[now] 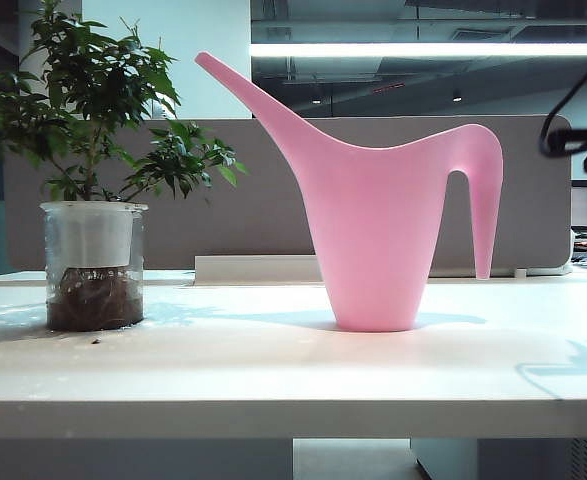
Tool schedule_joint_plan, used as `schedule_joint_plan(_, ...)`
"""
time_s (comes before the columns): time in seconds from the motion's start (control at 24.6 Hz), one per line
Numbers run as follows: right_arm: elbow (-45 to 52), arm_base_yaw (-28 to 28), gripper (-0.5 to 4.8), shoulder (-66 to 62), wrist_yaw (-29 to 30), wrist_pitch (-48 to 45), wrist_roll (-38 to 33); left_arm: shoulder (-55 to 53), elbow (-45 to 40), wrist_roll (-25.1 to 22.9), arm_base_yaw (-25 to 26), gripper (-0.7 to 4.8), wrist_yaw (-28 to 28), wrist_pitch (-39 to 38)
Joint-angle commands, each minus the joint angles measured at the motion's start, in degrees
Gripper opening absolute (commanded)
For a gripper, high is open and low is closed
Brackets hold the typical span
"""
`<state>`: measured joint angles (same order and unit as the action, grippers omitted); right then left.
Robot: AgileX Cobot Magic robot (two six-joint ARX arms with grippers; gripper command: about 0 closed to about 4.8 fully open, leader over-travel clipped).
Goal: Pick up the watering can from the table, water the potted plant, and put the can back.
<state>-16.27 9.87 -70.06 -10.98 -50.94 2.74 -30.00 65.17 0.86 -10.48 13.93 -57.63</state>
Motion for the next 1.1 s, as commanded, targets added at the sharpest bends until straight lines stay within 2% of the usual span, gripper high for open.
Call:
schedule_joint_plan(0.04,-0.35,0.07,1.19,-5.4,-0.22,-8.83,-1.11,0.04,0.15,-0.22,0.02,-0.05,0.22,1.09)
schedule_joint_plan(0.12,-0.39,0.07,1.41,-9.07,1.46,-12.61,-1.68,0.04,0.15,-0.22,0.02,-0.05,0.28,1.07)
schedule_joint_plan(0.16,-0.42,0.07,1.98,-12.74,2.91,-16.35,-1.68,0.04,0.15,-0.22,0.02,-0.05,0.28,1.09)
schedule_joint_plan(0.24,-0.5,0.07,2.57,-17.0,4.24,-20.92,-1.68,0.07,0.15,-0.22,0.02,-0.05,0.24,1.09)
schedule_joint_plan(0.33,-1.22,0.07,2.83,-19.15,4.37,-22.21,-1.68,0.04,0.15,-0.22,0.02,-0.05,0.24,1.07)
schedule_joint_plan(0.53,-5.66,0.07,2.88,-23.08,4.83,-23.08,-1.68,0.04,0.15,-0.22,0.02,-0.05,0.26,1.09)
schedule_joint_plan(0.65,-11.43,0.07,2.9,-25.75,8.22,-20.65,-1.68,0.04,0.15,-0.22,0.02,-0.05,0.26,1.09)
schedule_joint_plan(0.69,-12.7,0.07,3.06,-26.47,8.61,-20.28,-1.68,0.07,0.15,-0.22,0.02,-0.05,0.28,1.09)
schedule_joint_plan(0.73,-14.75,0.07,3.47,-27.47,8.59,-19.26,-1.68,0.07,0.15,-0.22,0.02,-0.05,0.26,1.07)
schedule_joint_plan(0.81,-16.87,0.07,3.66,-28.61,8.59,-18.4,-1.66,0.07,0.15,-0.22,0.02,-0.05,0.26,1.07)
schedule_joint_plan(1.1,-22.86,0.07,3.67,-33.09,9.18,-16.87,-1.68,0.04,0.15,-0.22,0.02,-0.05,0.26,1.09)
